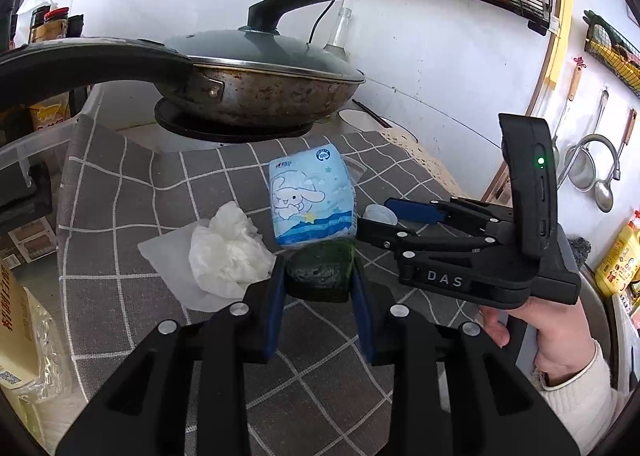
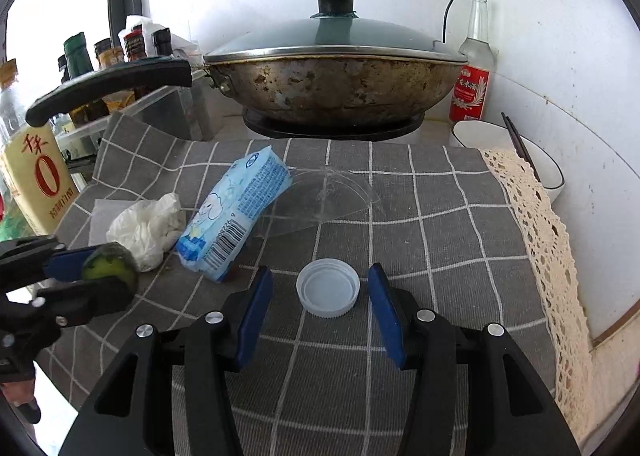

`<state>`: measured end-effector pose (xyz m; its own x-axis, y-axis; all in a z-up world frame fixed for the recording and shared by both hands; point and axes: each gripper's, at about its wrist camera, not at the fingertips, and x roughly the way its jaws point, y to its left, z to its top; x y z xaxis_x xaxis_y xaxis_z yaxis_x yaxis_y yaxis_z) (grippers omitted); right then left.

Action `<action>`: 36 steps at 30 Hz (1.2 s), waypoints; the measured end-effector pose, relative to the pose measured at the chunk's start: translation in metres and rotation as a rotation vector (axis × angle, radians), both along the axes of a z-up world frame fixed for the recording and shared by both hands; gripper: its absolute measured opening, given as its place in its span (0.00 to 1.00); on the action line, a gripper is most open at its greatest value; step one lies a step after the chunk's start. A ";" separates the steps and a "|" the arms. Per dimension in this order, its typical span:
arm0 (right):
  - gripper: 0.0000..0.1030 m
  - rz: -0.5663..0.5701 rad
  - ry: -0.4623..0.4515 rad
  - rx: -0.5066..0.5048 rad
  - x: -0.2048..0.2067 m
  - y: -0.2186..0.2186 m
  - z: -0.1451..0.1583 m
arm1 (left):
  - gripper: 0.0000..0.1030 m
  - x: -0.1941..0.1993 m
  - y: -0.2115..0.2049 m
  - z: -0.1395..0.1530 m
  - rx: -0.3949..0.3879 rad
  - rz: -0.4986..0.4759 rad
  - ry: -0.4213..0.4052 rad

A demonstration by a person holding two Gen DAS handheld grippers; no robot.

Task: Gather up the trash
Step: 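Carry the lime toward the bin with the left tool while the right tool grasps the white cap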

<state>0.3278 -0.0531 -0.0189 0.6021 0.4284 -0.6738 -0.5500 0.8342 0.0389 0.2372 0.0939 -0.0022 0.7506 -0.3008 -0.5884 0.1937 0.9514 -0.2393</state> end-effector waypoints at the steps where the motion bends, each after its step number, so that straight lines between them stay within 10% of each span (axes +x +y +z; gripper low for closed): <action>1: 0.37 -0.001 -0.012 -0.012 0.000 0.002 -0.001 | 0.32 -0.001 0.001 0.000 -0.002 0.002 -0.002; 22: 0.29 -0.012 -0.099 0.070 -0.089 -0.065 0.045 | 0.32 -0.051 -0.053 0.007 -0.013 -0.065 -0.014; 36: 0.29 -0.074 -0.059 0.057 -0.174 -0.136 0.018 | 0.32 -0.095 -0.126 -0.052 -0.020 -0.159 0.096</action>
<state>0.1536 -0.1890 -0.0006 0.6718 0.4177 -0.6117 -0.4895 0.8701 0.0566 0.1421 -0.0321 -0.0546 0.6330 -0.4239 -0.6478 0.3166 0.9053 -0.2831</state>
